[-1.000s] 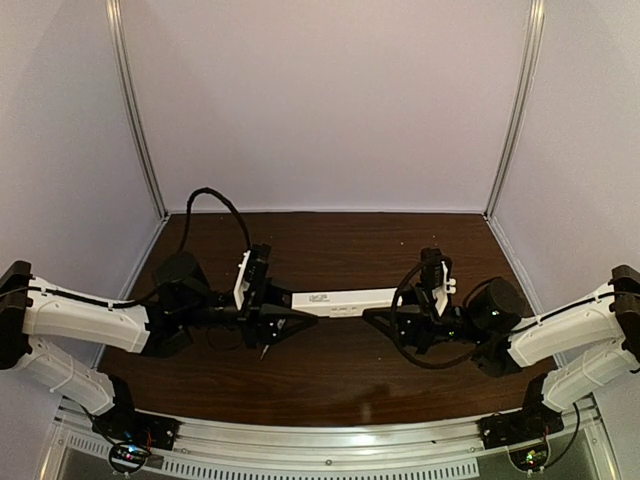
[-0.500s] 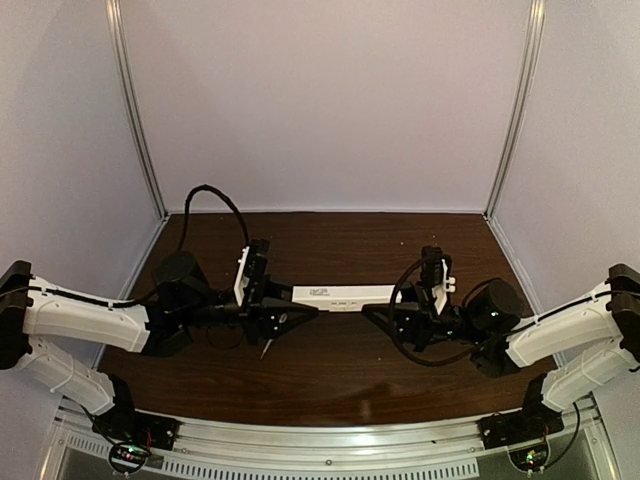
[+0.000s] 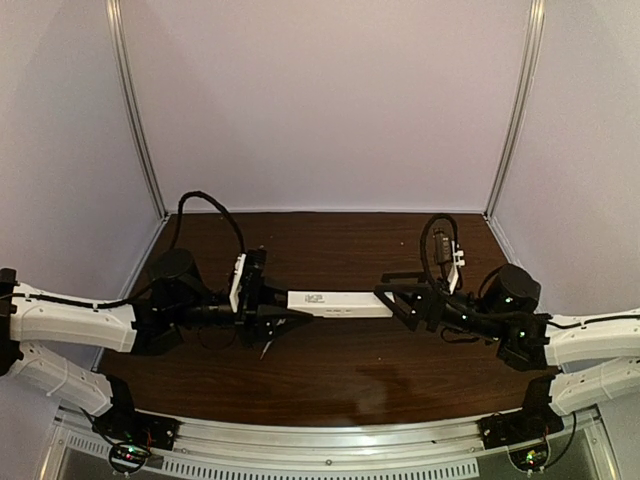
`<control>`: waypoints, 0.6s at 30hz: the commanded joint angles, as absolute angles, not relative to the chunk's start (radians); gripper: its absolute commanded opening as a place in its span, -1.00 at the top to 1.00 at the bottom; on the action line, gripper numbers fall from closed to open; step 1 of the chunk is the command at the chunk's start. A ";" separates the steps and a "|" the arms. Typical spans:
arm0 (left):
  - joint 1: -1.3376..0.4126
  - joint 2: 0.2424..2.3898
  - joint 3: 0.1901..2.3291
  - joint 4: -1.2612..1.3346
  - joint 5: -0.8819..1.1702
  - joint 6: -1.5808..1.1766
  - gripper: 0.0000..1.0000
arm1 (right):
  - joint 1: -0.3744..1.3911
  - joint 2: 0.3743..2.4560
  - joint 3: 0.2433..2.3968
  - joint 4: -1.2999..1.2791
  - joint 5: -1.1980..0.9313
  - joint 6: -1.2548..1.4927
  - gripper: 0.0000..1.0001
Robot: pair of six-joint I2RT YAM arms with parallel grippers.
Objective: Unload the batteries from the remote control
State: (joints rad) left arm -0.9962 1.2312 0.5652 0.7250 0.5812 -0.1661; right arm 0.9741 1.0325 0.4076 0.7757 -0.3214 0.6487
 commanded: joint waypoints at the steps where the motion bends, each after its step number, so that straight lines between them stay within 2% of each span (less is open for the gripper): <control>1: -0.989 1.220 0.606 0.679 0.586 -0.054 1.00 | 0.970 0.964 0.449 0.494 -0.272 0.813 -0.99; 8: -0.989 1.224 0.606 0.644 0.593 0.059 1.00 | 0.969 0.928 0.512 0.278 -0.277 0.918 -0.86; 18: -0.989 1.241 0.628 0.579 0.611 0.167 1.00 | 0.970 1.008 0.606 0.192 -0.435 0.968 -0.53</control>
